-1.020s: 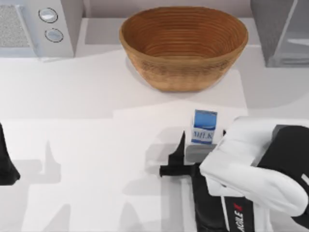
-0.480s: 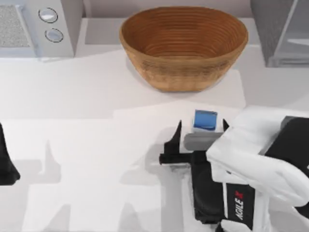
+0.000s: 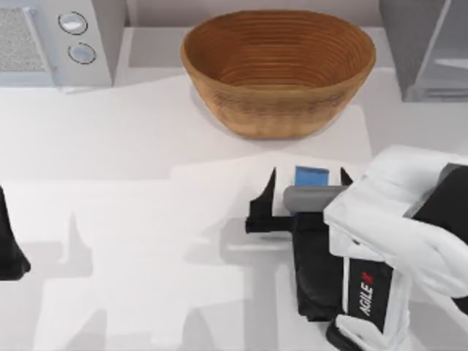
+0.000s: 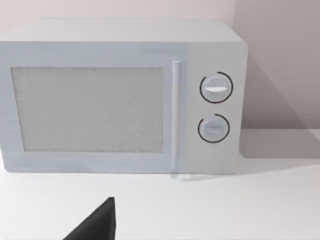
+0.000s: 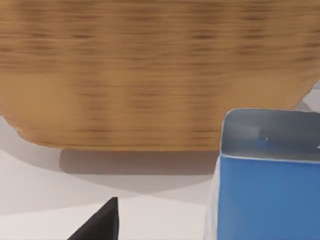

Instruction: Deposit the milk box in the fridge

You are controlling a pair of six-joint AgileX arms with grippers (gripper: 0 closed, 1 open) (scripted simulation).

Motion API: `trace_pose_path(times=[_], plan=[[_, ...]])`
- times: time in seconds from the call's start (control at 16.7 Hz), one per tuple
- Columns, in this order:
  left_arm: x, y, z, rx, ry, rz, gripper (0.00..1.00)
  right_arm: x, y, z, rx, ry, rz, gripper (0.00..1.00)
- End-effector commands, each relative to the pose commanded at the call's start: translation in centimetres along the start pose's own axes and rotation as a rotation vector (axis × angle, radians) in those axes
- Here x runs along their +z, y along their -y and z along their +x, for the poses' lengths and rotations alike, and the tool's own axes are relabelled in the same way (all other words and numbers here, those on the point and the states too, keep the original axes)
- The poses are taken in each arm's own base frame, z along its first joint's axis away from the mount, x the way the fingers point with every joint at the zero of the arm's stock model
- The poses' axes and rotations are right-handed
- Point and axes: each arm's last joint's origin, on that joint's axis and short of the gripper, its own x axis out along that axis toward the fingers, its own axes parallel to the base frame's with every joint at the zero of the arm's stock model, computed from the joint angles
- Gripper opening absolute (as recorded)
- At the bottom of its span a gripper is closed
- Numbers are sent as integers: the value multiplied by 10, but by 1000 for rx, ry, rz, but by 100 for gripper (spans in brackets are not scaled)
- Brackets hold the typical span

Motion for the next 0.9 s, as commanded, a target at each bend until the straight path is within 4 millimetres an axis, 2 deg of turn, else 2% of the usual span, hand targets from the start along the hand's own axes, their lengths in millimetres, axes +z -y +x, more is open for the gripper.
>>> trace_pose_path(times=[0.12, 0.9], plan=[[0, 0, 0, 0, 0, 0, 100, 0, 0, 0, 0, 0, 0, 100], [0, 0, 0, 0, 0, 0, 100, 0, 0, 0, 0, 0, 0, 2]])
